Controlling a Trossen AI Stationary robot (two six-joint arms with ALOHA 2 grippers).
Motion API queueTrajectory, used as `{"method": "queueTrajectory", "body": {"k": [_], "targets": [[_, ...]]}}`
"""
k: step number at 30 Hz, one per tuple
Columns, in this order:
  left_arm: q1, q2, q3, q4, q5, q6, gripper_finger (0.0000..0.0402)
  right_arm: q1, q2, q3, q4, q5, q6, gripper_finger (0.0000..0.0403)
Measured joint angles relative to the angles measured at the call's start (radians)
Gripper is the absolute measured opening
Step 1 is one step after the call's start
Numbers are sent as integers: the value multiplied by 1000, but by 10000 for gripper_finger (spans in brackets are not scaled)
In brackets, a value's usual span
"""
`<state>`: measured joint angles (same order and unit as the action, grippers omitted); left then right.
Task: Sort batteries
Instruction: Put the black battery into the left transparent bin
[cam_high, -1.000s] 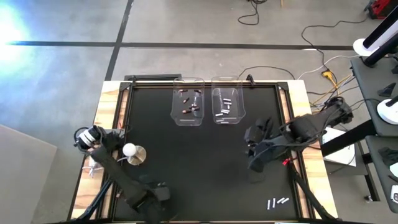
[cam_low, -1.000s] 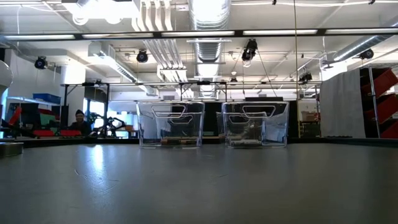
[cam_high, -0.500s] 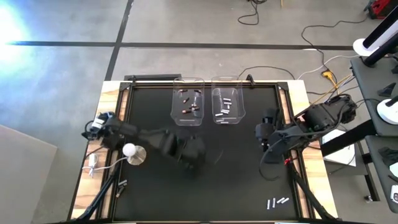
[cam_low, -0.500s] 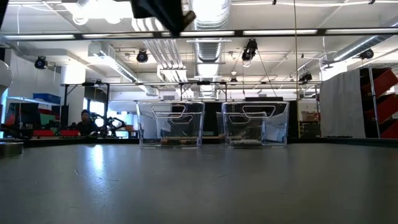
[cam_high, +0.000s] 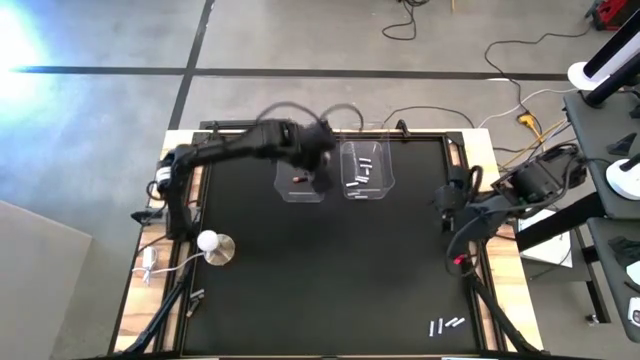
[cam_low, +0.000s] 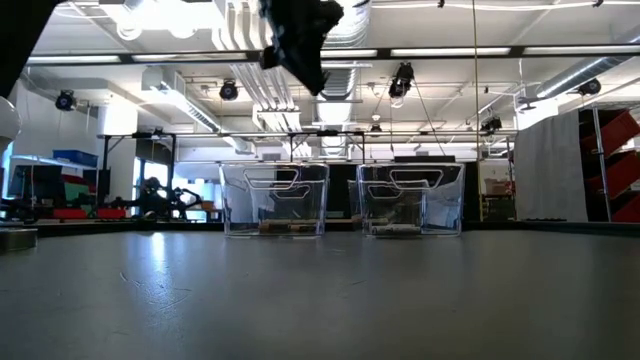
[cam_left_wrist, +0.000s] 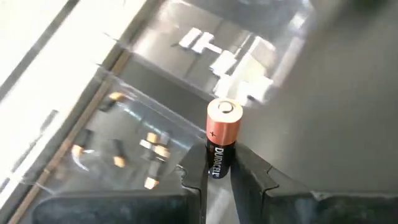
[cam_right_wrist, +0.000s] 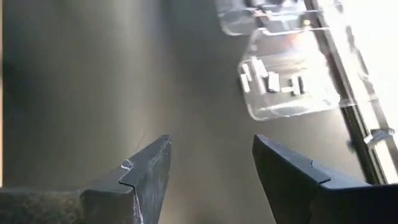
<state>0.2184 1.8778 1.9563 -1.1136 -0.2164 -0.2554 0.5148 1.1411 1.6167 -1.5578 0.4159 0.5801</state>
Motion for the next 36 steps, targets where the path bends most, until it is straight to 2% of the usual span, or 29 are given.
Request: {"method": "queueTrajectory", "body": {"k": [4,8,11,14,17,23,29,36], "targets": [[128,1,-47,74,65,89,30,-3,-45,-19,0,96,87,219],[223,1,-105,175,183,134,30,-16,-64,-20,8,232,132,219],[264,1,-145,206,191,167,30,-51,-69,-20,28,291,97,219],[278,5,-171,207,193,216,30,-119,-66,-20,60,294,56,219],[285,21,-199,197,204,274,30,-195,-56,-20,113,267,23,219],[283,79,-254,191,209,367,30,-346,-11,-20,231,140,-113,219],[285,145,-269,196,211,371,30,-465,59,-20,312,-32,-232,219],[293,227,-271,185,211,381,30,-557,150,-20,329,-129,-305,219]]}}
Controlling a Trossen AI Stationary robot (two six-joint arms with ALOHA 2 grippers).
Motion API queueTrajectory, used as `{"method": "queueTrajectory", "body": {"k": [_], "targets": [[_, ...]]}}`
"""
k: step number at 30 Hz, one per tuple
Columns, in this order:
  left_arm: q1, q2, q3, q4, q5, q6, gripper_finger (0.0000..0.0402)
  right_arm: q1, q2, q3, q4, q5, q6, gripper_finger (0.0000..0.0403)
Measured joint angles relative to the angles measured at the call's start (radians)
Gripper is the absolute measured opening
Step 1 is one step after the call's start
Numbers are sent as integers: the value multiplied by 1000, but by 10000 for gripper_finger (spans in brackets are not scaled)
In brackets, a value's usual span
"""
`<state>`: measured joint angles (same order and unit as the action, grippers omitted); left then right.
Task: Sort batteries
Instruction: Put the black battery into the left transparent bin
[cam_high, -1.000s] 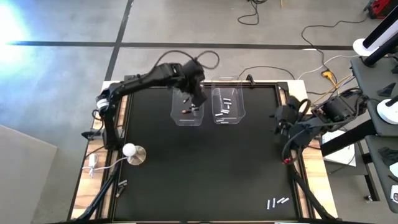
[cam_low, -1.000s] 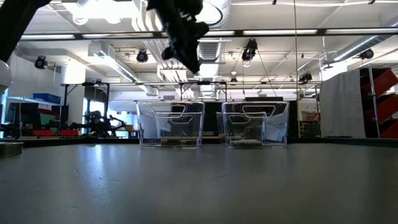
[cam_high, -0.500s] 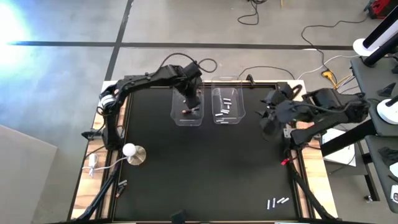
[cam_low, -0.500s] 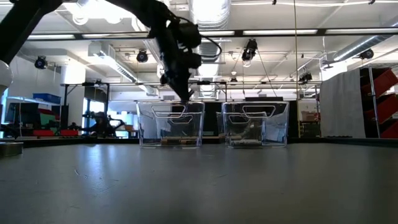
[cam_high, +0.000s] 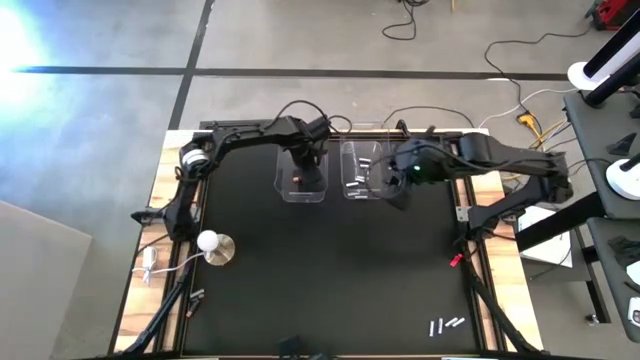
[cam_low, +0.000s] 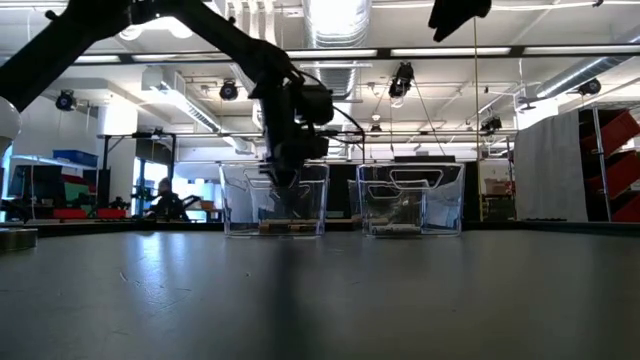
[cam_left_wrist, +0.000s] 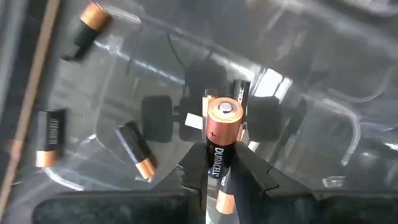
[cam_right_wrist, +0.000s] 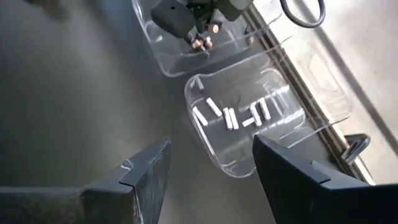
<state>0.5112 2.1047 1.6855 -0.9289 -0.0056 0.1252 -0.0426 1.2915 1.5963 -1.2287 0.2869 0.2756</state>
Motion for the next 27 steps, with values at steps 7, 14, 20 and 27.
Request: {"method": "queueTrajectory", "body": {"k": [7,14,20,27], "targets": [[27,43,0,-7,-1,-5,30,-52,57,0,0,-34,-7,219],[58,76,0,6,-2,22,30,-106,83,0,9,-34,-26,219],[63,86,0,14,-2,54,30,-157,85,0,32,-34,-26,219],[63,95,2,14,-2,58,42,-210,82,0,74,-33,-26,219]]}}
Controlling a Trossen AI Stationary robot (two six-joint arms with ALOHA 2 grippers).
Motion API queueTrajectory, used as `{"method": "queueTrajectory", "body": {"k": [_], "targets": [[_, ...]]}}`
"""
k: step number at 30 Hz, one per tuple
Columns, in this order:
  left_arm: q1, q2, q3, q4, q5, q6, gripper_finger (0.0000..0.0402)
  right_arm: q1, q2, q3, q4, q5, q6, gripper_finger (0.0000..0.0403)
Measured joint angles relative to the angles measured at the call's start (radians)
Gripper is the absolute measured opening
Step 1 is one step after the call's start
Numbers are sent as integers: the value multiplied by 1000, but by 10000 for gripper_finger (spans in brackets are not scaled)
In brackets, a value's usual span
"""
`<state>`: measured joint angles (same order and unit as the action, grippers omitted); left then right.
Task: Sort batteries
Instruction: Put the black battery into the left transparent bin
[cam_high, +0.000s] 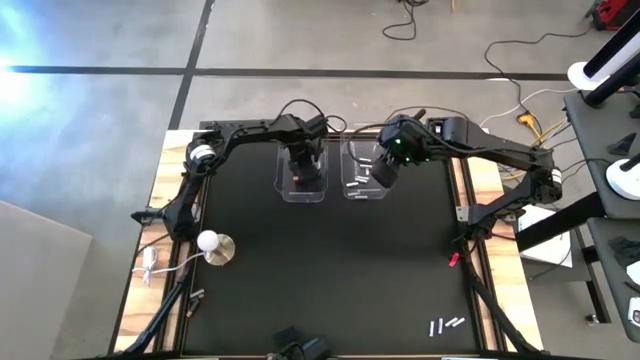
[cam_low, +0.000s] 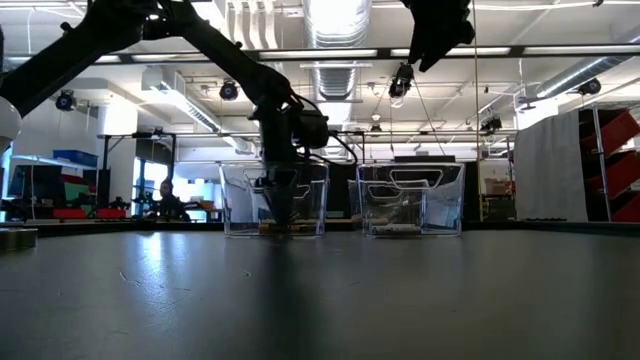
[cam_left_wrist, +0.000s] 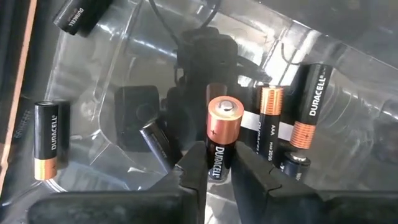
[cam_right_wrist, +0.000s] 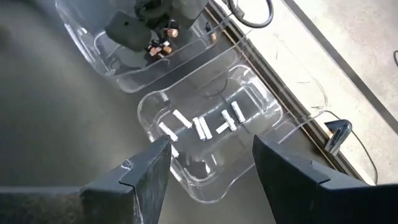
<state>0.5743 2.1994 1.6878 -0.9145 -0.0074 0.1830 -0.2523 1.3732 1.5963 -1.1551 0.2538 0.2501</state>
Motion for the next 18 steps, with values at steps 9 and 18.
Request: {"method": "queueTrajectory", "body": {"k": [9,18], "targets": [[0,-5,28,-7,0,10,115,-15,-4,61,-3,8,0,219],[-27,-8,222,-198,39,-56,164,-14,-10,194,-89,9,-36,219]]}}
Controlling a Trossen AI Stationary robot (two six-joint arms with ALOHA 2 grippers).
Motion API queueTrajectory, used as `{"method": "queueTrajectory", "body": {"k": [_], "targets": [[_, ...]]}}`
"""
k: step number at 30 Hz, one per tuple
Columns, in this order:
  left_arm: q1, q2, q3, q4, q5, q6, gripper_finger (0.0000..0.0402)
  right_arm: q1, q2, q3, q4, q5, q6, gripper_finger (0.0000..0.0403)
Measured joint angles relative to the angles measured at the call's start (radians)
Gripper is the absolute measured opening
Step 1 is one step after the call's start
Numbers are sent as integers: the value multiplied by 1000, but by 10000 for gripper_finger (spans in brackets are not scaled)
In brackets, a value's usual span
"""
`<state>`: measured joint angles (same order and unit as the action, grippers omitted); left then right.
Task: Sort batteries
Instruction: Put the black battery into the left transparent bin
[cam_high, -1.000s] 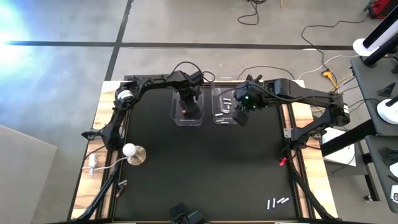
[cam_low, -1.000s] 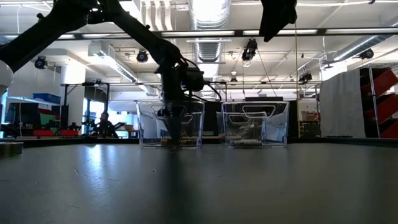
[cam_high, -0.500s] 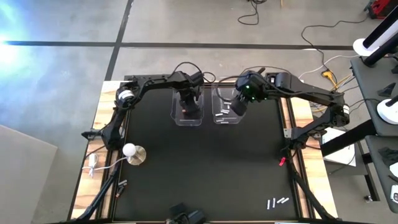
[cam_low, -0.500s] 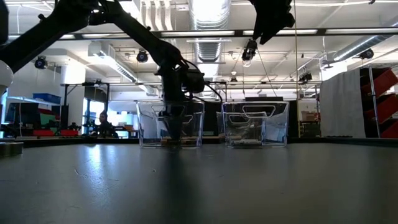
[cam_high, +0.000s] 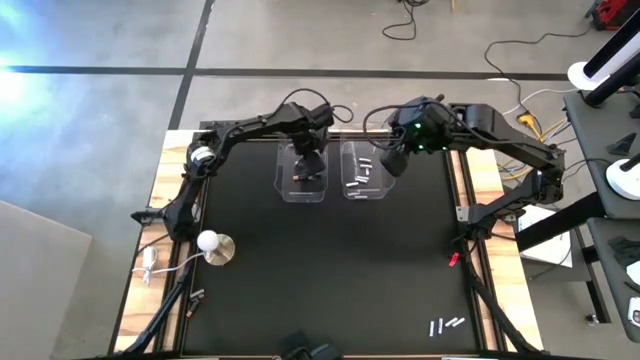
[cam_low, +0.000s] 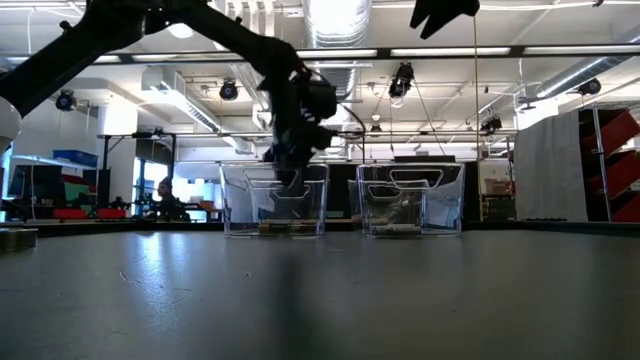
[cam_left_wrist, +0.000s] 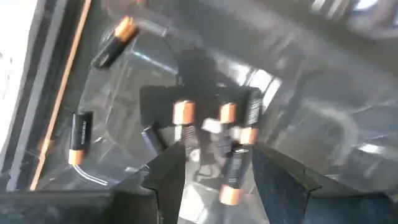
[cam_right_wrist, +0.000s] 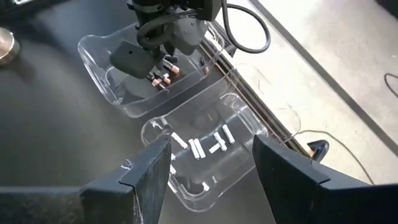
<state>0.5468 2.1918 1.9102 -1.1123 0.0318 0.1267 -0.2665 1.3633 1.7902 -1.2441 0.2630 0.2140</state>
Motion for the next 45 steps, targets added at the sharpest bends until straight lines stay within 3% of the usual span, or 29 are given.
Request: {"method": "queueTrajectory", "body": {"k": [8,14,20,29,34,38,45], "targets": [[-93,-1,271,-266,11,-127,157,8,-26,-7,-35,0,-43,219],[-221,-6,447,-460,3,-225,156,67,-68,-45,-93,-3,-29,219],[-420,-87,368,-460,5,-316,156,208,-125,-89,-87,-11,33,219],[-768,-102,340,-458,12,-635,156,451,-217,-274,8,-10,117,219],[-910,-103,287,-459,132,-815,156,519,-229,-395,135,-10,167,219],[-996,-109,182,-458,153,-886,156,553,-223,-463,202,-10,234,219],[-1097,-147,-126,-383,324,-916,156,577,-194,-490,220,-13,342,219]]}}
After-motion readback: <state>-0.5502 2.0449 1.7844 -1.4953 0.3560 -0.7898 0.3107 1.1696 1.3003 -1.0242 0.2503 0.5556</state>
